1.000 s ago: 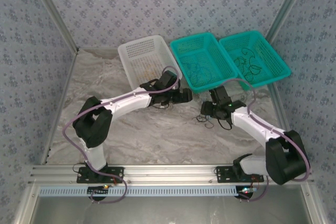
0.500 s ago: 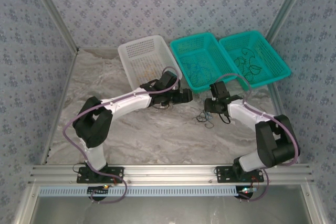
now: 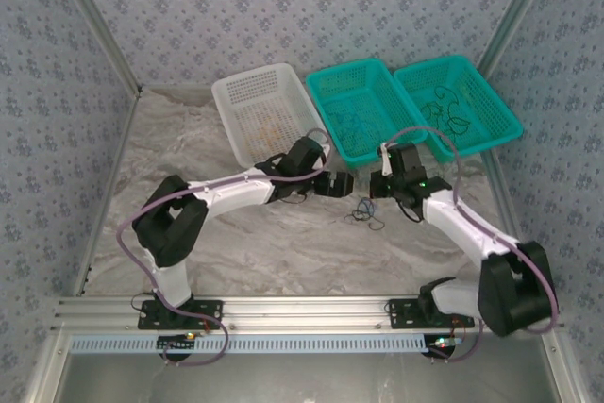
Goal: Untangle the cables
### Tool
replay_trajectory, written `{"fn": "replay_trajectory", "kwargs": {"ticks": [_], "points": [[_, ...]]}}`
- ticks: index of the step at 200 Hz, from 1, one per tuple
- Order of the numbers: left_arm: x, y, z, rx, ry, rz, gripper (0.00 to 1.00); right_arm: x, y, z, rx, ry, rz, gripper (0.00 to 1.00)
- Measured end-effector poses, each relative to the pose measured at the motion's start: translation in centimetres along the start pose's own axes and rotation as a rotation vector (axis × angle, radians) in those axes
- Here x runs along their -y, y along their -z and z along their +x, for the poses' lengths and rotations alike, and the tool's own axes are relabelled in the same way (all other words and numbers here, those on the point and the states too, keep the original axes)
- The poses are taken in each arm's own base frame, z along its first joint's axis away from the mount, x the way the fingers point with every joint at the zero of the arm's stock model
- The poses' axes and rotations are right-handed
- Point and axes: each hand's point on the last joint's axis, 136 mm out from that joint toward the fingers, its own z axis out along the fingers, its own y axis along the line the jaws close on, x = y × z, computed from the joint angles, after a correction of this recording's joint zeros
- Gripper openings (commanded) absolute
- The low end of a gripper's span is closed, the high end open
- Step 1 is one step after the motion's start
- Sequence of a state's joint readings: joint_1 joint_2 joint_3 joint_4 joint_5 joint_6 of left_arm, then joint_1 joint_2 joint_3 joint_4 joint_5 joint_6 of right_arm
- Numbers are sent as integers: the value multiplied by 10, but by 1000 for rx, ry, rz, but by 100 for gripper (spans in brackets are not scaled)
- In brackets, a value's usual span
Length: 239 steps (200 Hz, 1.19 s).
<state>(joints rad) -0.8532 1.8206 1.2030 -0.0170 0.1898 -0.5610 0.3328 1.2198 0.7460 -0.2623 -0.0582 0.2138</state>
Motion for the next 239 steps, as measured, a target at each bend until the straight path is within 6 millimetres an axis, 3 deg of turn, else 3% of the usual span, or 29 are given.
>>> {"fn": "replay_trajectory", "kwargs": {"ticks": [50, 88, 132, 164, 183, 216, 239], "points": [[48, -3, -9, 123, -227, 137, 99, -21, 23, -9, 59, -28, -188, 0], [59, -8, -20, 198, -306, 199, 96, -16, 33, -17, 95, -121, -255, 0], [58, -25, -19, 217, -328, 212, 93, -32, 50, -28, 133, -191, -392, 0], [71, -28, -16, 239, -384, 225, 93, -35, 60, -37, 160, -249, -448, 0], [82, -32, -15, 257, -421, 225, 80, -39, 63, -39, 159, -271, -482, 0], [84, -39, -20, 286, -431, 198, 39, -38, 67, -41, 159, -311, -498, 0], [74, -47, -15, 267, -424, 169, 33, -36, 78, -50, 195, -333, -519, 0]]}}
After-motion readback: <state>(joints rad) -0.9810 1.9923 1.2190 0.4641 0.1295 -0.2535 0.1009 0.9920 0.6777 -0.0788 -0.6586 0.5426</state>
